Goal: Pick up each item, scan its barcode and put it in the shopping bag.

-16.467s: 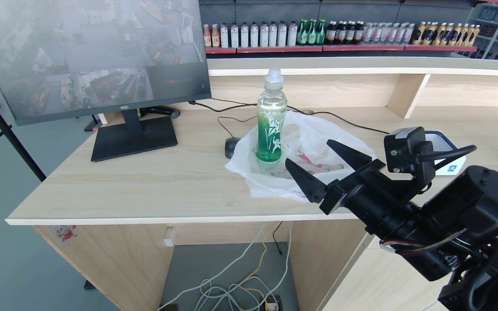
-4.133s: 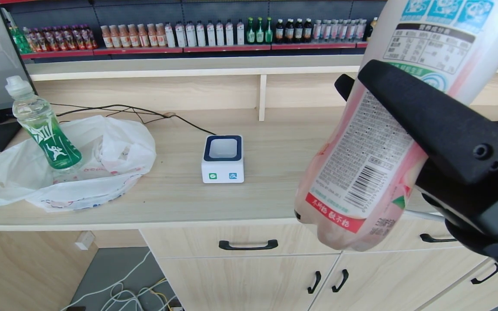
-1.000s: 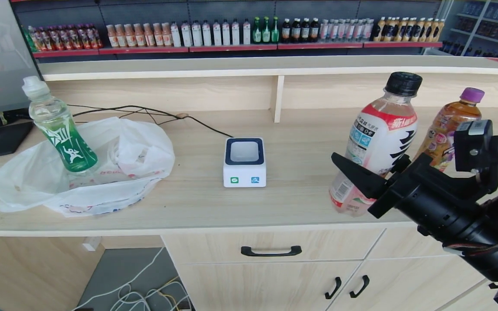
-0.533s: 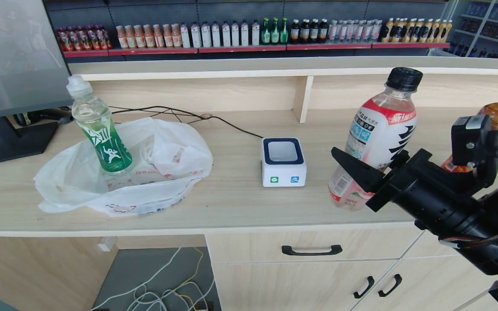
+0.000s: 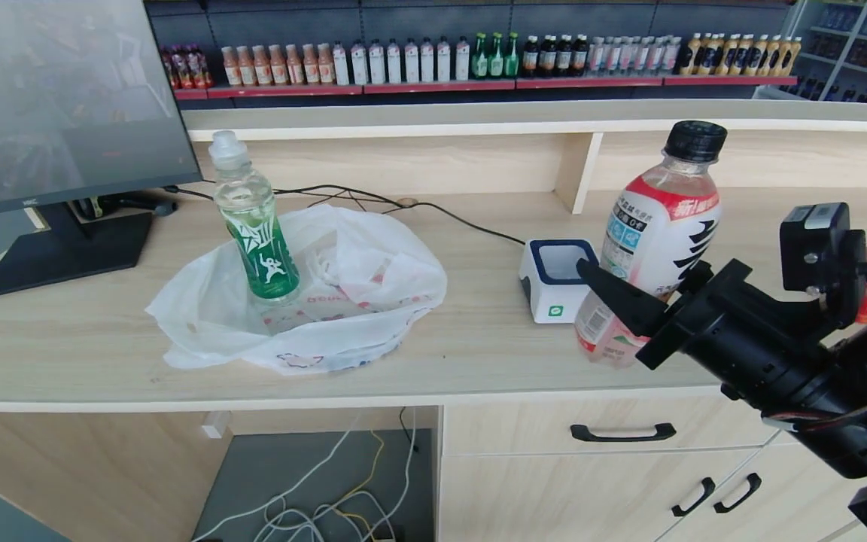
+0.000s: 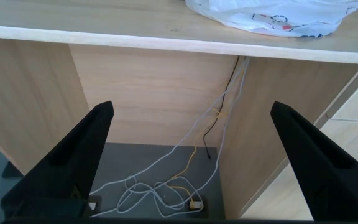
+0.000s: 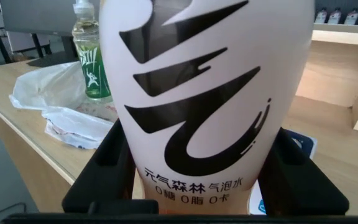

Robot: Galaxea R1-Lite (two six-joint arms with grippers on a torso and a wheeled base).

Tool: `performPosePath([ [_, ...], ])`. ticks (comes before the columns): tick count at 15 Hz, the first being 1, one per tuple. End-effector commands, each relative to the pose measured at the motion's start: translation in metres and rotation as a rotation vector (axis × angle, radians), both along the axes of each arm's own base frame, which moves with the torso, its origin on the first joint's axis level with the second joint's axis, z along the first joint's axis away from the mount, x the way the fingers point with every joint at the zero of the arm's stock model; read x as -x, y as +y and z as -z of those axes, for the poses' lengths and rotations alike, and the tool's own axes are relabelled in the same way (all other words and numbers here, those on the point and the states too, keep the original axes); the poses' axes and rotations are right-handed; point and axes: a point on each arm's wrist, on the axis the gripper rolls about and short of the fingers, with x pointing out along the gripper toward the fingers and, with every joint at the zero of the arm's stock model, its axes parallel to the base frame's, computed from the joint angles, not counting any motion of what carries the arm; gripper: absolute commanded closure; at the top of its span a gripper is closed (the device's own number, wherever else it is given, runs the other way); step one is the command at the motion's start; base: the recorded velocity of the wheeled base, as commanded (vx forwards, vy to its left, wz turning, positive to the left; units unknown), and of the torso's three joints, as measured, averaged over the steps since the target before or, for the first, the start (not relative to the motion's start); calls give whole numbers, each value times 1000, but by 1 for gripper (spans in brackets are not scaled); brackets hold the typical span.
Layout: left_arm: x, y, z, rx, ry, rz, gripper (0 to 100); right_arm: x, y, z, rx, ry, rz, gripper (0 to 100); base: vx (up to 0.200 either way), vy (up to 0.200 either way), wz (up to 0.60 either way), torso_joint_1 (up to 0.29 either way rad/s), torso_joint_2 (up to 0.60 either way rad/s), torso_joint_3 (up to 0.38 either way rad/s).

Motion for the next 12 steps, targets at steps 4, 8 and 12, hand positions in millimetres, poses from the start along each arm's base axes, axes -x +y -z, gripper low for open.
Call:
performPosePath([
  [4,0,0,0,0,0,0,0,-10,0,-15,132,-193,-55,100,0,0,0,0,0,0],
  [8,0,0,0,0,0,0,0,-28,-1,-38,428,-556,-21,100,0,0,0,0,0,0],
  [12,0,0,0,0,0,0,0,-49,9,-28,599,-732,-2,100,0,0,0,0,0,0],
])
